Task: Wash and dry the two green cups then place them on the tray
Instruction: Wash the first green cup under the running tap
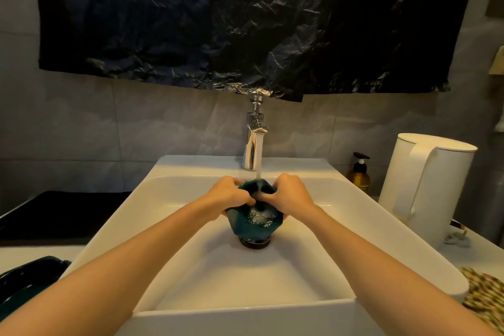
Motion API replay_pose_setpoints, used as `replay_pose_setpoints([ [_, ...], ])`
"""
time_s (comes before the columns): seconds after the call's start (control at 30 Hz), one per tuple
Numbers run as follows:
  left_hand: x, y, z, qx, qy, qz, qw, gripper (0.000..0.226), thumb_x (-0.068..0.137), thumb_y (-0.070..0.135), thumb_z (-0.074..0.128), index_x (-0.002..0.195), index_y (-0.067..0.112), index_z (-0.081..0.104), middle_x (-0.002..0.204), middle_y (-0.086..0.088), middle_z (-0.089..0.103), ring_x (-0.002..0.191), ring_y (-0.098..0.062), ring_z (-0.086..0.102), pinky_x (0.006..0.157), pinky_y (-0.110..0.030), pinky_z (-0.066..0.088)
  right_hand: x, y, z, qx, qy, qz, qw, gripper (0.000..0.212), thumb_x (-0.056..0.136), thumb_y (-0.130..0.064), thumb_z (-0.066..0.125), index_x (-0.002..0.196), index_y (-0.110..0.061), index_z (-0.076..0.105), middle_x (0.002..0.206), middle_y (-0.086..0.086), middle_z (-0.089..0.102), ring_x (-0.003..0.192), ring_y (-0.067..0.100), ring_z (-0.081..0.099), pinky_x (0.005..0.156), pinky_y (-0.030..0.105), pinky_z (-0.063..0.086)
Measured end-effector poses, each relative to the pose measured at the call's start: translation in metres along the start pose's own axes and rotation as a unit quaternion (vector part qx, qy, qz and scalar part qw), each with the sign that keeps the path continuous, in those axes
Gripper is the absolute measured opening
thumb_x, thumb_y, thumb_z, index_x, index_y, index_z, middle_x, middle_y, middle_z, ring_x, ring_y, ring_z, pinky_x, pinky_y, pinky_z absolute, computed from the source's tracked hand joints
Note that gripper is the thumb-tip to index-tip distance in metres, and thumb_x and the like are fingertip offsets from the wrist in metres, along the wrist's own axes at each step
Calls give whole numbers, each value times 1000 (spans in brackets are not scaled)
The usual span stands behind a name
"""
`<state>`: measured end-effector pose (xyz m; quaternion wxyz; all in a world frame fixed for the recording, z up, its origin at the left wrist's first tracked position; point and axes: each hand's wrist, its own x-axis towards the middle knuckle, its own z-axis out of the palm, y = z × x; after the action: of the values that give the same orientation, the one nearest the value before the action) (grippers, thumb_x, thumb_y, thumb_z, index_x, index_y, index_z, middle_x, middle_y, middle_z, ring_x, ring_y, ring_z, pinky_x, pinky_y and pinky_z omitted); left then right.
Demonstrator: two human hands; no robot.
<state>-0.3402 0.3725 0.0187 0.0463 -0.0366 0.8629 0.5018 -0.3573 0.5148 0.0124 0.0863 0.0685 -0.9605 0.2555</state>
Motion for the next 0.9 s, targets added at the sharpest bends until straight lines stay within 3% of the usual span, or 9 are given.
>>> replay_pose_setpoints([
  [0.1,-2,2,1,20,-10,7,1000,39,81,3,62,118,13,54,99,-9,59,90,-24,58,63,-28,53,-1,-5,0,-112,61,-30,991,42,88,-50,60,71,-11,55,66,6,52,64,24,49,45,28,27],
  [0.23,-3,4,-5,22,10,28,999,30,82,3,54,110,12,56,91,-10,59,87,-23,56,60,-24,48,0,-5,-6,-183,0,-108,977,19,98,-23,50,105,-8,59,89,14,61,75,28,53,57,30,36],
  [0.33,-4,-2,-10,27,25,18,999,27,84,1,49,110,8,56,90,-12,58,88,-24,54,57,-25,44,-1,-6,3,-10,-78,-77,994,20,98,-7,40,111,-3,55,107,17,61,84,22,51,69,29,39],
  [0.43,-6,-3,-10,4,19,20,1000,25,88,-1,45,110,7,54,91,-13,57,87,-24,54,56,-25,45,1,-10,6,133,-107,-35,985,41,89,6,44,127,-9,48,118,13,57,96,19,52,76,30,48],
  [0.53,-5,1,-11,-17,34,39,999,35,87,-5,42,117,7,56,99,-14,58,93,-25,54,66,-30,47,1,-9,0,307,-167,72,934,24,98,-17,47,121,-16,48,114,11,59,93,21,60,72,38,56],
  [0.63,-1,-1,-14,-18,37,59,997,41,87,-9,41,121,7,57,106,-14,60,99,-27,53,83,-39,48,2,-1,-6,394,-245,116,878,35,94,-22,58,126,-15,46,125,12,55,112,30,56,80,48,57],
  [0.7,-2,-3,-14,-18,28,84,996,43,87,-11,42,123,8,56,112,-14,60,101,-26,54,86,-38,48,2,-3,-5,357,-219,89,904,35,93,-17,59,125,-11,47,123,12,56,112,30,56,76,46,58],
  [0.8,-1,-2,-11,-38,29,121,991,40,88,-8,47,124,8,53,119,-15,59,101,-22,53,84,-31,45,1,-10,-1,230,-94,45,968,24,97,-16,50,119,-7,49,112,16,60,96,29,61,61,37,59],
  [0.9,1,-2,-11,-80,39,97,991,44,88,8,62,129,8,46,120,-9,54,105,-20,49,86,-30,42,1,-8,-3,168,5,38,985,24,90,-6,52,114,-2,45,103,15,55,87,27,55,54,30,49],
])
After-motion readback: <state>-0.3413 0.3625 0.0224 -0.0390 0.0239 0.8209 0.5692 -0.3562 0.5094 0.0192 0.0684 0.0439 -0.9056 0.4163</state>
